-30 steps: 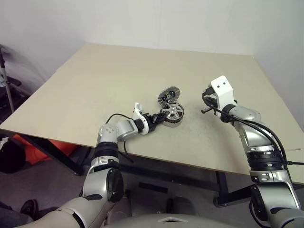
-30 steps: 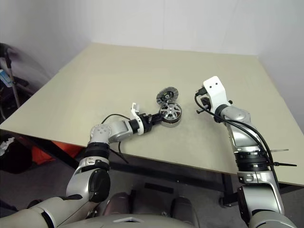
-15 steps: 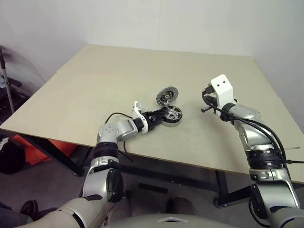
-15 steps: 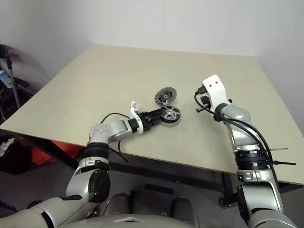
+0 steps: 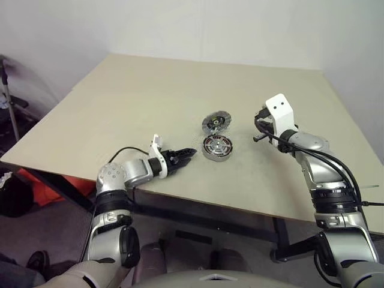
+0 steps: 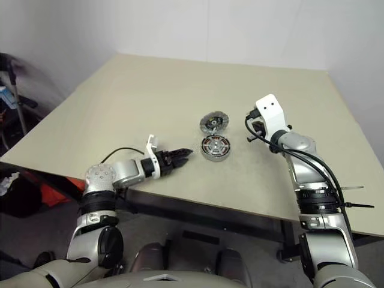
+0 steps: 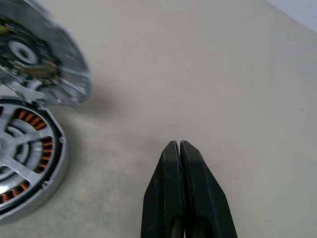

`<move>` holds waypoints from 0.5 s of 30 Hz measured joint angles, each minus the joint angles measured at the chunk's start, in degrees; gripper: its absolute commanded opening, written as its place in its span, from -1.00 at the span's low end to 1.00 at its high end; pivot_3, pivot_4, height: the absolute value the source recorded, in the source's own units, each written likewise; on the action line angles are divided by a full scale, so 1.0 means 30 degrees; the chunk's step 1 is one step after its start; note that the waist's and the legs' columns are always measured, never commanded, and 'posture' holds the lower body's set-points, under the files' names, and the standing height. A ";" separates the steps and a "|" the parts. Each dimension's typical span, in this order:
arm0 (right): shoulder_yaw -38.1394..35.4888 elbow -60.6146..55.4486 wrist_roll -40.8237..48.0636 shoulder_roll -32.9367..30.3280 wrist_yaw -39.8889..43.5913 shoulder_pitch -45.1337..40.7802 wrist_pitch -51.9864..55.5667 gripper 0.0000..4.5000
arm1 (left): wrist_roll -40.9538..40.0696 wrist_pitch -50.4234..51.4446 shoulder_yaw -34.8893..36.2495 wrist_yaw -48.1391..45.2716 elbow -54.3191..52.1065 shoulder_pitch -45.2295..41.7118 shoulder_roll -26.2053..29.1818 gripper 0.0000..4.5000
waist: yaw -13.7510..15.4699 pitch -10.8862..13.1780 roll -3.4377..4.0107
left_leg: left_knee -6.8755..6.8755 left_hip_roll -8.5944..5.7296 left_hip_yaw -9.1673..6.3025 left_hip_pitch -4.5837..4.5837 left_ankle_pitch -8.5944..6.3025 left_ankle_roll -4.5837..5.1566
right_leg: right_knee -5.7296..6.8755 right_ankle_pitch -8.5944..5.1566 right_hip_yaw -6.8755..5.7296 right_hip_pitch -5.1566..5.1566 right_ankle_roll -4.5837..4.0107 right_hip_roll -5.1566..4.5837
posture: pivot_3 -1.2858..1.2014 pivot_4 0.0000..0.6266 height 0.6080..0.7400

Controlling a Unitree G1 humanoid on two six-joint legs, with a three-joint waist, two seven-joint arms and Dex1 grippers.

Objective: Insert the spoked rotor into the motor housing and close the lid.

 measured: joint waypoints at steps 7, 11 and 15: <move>0.0990 -0.3568 0.1562 -0.0733 0.2630 0.1653 0.0850 -1.00 | 0.2288 -0.4289 -0.3739 -0.3431 -0.4071 0.1057 0.2698 0.18 | -0.0005 0.0000 0.0003 | -0.0042 0.0029 -0.0011 0.0011 0.0004 -0.0007 | -0.0034 -0.0001 -0.0038 0.0016 0.0001 0.0015 | 0.03 -1.00 1.00; 0.2468 -0.3707 0.1622 -0.0693 0.3228 0.2363 0.1149 -1.00 | 0.3759 -0.6855 -0.4750 -0.5559 -0.5106 0.0267 0.5018 0.18 | -0.0045 0.0012 0.0037 | -0.0036 0.0014 -0.0010 0.0015 0.0010 -0.0017 | -0.0028 0.0002 -0.0022 0.0011 0.0005 0.0006 | 0.03 -1.00 1.00; 0.3022 -0.3100 0.1563 -0.0199 0.3166 0.0971 0.0966 -1.00 | 0.4804 -0.8451 -0.5935 -0.7042 -0.5404 0.0022 0.5916 0.18 | -0.0076 0.0002 0.0052 | -0.0035 0.0017 -0.0006 0.0042 0.0020 -0.0033 | -0.0002 0.0002 -0.0016 0.0015 0.0004 0.0008 | 0.03 -1.00 1.00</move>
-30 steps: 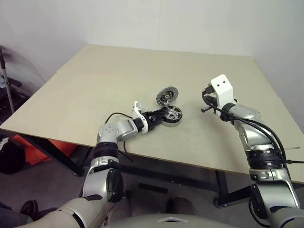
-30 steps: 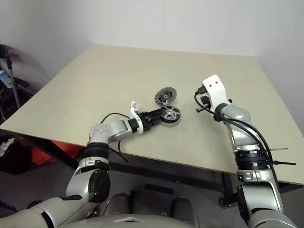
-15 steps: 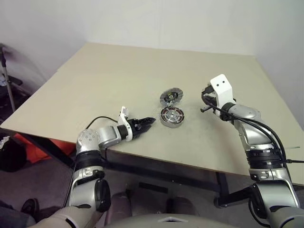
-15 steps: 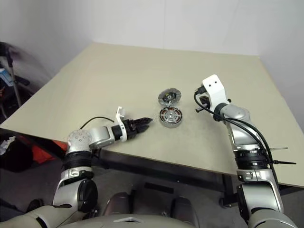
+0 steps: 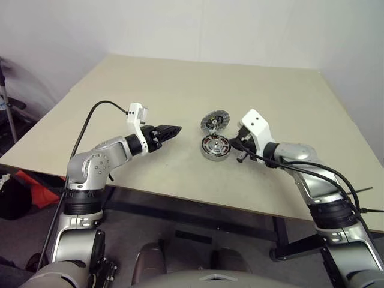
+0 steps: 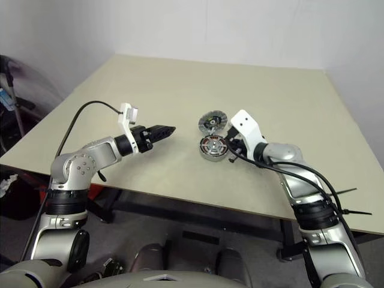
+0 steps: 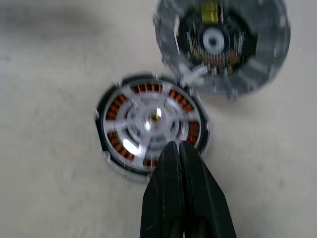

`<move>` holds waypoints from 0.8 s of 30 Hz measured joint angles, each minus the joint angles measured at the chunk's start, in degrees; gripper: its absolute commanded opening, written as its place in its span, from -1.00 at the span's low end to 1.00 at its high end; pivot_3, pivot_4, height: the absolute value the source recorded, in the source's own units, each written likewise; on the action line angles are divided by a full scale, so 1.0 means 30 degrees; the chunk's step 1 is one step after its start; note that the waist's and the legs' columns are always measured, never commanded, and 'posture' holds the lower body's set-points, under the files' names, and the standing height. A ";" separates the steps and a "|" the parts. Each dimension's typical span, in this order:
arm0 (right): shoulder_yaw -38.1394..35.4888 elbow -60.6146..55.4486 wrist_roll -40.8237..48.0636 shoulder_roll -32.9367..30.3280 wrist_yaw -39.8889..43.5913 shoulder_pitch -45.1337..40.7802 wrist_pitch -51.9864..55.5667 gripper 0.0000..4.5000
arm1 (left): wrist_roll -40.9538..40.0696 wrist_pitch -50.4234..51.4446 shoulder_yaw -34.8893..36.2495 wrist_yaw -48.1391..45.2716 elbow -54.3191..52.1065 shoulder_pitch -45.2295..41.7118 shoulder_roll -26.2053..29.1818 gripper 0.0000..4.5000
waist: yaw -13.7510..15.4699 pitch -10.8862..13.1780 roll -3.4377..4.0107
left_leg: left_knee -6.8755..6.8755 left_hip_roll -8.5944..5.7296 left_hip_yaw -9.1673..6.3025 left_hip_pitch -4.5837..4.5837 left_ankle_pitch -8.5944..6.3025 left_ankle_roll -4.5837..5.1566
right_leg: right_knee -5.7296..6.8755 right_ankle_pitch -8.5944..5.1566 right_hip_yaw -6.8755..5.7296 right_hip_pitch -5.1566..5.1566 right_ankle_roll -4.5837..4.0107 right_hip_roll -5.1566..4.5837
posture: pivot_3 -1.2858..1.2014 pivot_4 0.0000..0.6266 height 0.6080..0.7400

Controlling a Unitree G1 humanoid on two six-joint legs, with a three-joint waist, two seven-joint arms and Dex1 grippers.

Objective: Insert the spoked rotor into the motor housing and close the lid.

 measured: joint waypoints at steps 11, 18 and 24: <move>0.0853 0.4213 -0.0463 0.2399 -0.0808 -0.1580 -0.1143 -1.00 | 0.0913 -0.0983 -0.0662 -0.0016 -0.0349 0.0961 -0.0562 0.18 | -0.0003 0.0000 0.0000 | 0.0006 0.0002 -0.0001 -0.0030 0.0007 -0.0012 | 0.0041 0.0000 -0.0012 -0.0035 -0.0009 0.0001 | 0.03 -1.00 1.00; 0.1297 0.4421 -0.0844 0.3286 -0.1525 -0.0642 -0.2362 -1.00 | 0.1071 -0.1217 -0.0433 0.0322 -0.0381 0.0920 -0.0552 0.18 | 0.0000 -0.0012 -0.0010 | 0.0028 0.0001 -0.0002 0.0053 0.0012 -0.0020 | 0.0067 -0.0002 -0.0003 0.0039 -0.0006 -0.0001 | 0.03 -1.00 1.00; 0.1276 0.4292 -0.0908 0.2384 -0.1145 -0.0644 -0.3221 -1.00 | 0.1289 -0.1458 -0.0407 0.0274 -0.0238 0.0917 -0.0495 0.18 | 0.0034 -0.0009 -0.0006 | 0.0040 0.0001 -0.0003 0.0010 0.0027 -0.0042 | 0.0086 -0.0001 -0.0003 0.0017 -0.0005 -0.0005 | 0.03 -1.00 1.00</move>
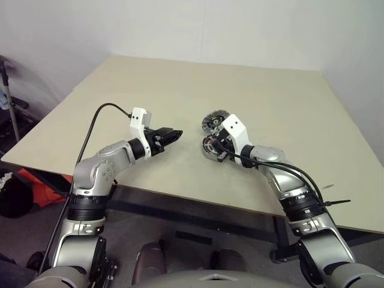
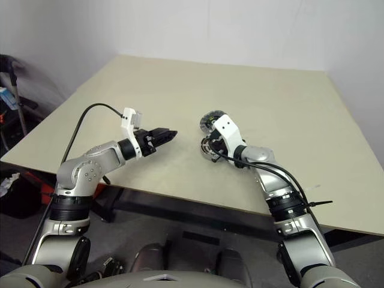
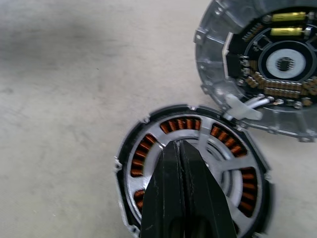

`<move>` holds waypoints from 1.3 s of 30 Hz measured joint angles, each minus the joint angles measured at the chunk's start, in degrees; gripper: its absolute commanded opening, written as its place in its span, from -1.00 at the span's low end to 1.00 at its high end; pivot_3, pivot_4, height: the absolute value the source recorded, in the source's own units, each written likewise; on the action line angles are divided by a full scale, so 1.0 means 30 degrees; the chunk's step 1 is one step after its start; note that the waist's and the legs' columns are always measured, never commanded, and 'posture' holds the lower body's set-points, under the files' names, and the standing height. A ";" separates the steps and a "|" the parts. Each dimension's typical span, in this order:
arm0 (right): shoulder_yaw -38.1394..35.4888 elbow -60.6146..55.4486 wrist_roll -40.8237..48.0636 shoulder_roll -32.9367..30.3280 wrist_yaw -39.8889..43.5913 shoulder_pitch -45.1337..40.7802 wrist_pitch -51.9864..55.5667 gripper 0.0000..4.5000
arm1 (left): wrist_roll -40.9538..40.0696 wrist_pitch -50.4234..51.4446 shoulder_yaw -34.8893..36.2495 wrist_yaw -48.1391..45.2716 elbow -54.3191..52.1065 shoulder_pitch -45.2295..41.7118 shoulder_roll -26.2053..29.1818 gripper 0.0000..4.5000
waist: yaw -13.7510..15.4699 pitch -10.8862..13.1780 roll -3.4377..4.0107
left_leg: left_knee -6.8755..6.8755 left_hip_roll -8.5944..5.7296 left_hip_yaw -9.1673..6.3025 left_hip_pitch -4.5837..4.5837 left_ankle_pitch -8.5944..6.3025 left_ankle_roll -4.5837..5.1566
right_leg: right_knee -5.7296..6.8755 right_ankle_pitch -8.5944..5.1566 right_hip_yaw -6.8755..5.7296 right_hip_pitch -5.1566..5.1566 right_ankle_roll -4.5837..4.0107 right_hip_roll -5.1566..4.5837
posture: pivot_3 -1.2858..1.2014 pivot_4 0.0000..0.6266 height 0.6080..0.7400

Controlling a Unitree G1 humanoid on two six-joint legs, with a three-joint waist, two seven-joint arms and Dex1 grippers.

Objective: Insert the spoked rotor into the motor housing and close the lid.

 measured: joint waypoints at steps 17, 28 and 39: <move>0.4569 0.4497 -0.3504 -0.5736 1.2899 -0.6506 -1.2097 -0.02 | 0.1252 -0.0968 -0.0584 -0.1166 0.1556 -0.1078 0.0091 0.20 | -0.0096 0.0008 -0.0003 | 0.0084 0.0015 0.0017 -0.0036 -0.0057 0.0154 | 0.0134 -0.0003 0.0016 -0.0090 -0.0023 0.0002 | 0.03 -1.00 1.00; 0.7316 1.5229 -0.8190 -0.3254 1.3193 -1.1152 -1.9342 -0.02 | 0.1408 -0.0976 -0.0484 -0.0541 0.0785 -0.0564 -0.0108 0.20 | -0.0068 0.0010 -0.0008 | 0.0188 0.0050 -0.0010 -0.0233 -0.0085 0.0233 | 0.0132 -0.0009 -0.0081 -0.0174 -0.0048 -0.0009 | 0.03 -1.00 1.00; 0.7500 1.8440 -0.9602 -0.2973 1.3222 -1.2334 -2.2619 -0.02 | 0.1402 -0.0924 -0.0056 -0.0072 0.0072 0.0088 -0.0038 0.20 | -0.0365 0.0011 -0.0008 | 0.0299 0.0078 -0.0011 -0.0270 -0.0119 0.0286 | 0.0165 -0.0010 -0.0091 -0.0174 -0.0051 -0.0009 | 0.03 -1.00 1.00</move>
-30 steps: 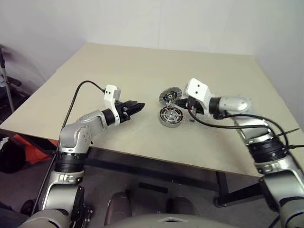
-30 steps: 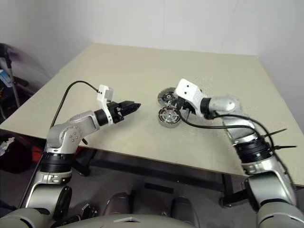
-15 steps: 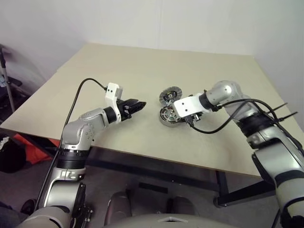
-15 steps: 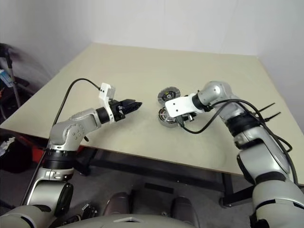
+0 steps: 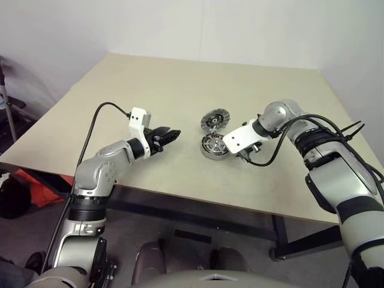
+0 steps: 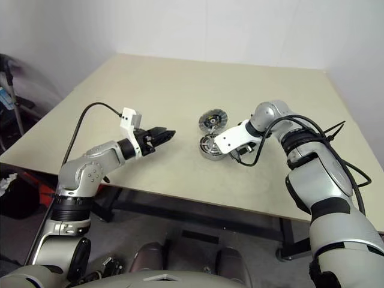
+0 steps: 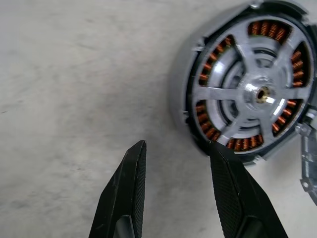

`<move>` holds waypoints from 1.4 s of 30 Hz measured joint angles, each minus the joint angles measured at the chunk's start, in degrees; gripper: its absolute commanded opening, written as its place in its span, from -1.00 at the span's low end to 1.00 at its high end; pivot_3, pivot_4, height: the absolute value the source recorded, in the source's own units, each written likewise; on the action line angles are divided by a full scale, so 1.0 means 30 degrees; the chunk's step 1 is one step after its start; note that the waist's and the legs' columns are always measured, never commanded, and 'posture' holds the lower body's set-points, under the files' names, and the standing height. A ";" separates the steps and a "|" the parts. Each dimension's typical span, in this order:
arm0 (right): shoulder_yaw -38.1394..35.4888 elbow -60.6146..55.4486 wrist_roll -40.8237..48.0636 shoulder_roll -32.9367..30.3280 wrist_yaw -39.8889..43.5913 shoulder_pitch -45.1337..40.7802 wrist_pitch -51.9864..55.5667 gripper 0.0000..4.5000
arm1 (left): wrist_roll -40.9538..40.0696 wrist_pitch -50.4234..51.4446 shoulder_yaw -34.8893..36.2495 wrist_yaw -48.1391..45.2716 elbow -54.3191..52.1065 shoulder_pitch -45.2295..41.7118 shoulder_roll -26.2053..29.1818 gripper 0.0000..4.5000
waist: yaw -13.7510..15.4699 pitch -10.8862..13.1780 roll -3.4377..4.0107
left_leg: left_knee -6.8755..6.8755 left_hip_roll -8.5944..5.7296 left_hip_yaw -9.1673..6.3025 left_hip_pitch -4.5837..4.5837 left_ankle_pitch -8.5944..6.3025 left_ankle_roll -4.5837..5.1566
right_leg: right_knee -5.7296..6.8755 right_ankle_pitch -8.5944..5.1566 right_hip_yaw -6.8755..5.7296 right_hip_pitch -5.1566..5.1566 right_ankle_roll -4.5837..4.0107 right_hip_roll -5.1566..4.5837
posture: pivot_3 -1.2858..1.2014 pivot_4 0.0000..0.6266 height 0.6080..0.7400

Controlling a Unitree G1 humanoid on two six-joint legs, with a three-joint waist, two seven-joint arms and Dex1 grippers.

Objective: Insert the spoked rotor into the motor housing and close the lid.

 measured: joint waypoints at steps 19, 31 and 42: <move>-0.0632 -0.2123 -0.0038 0.0042 -0.0293 0.1466 0.0421 -0.02 | 0.0019 -0.0004 0.0046 -0.0053 0.0033 -0.0071 0.0118 0.20 | -0.0207 -0.0006 -0.0009 | 0.0036 0.0033 0.0003 0.0121 -0.0002 0.0000 | 0.0065 0.0034 -0.0006 0.0081 -0.0054 0.0010 | 0.03 -1.00 1.00; -0.0645 -0.3365 0.0013 0.0022 -0.0113 0.1425 0.0423 -0.02 | 0.0018 -0.0001 -0.0004 0.0002 -0.0060 0.0214 0.0103 0.20 | -0.0182 -0.0004 -0.0006 | 0.0036 0.0052 0.0005 0.0040 0.0000 0.0000 | 0.0044 0.0036 -0.0027 0.0020 -0.0059 0.0017 | 0.03 -1.00 1.00; -0.0656 -0.4105 0.0395 0.0182 -0.0023 0.1456 0.0967 -0.02 | 0.0044 -0.0002 -0.0015 -0.0005 -0.0059 0.0214 0.0111 0.20 | -0.0169 -0.0004 -0.0006 | 0.0038 0.0056 0.0004 0.0013 -0.0001 0.0002 | 0.0014 0.0036 -0.0045 0.0015 -0.0059 0.0014 | 0.03 -1.00 1.00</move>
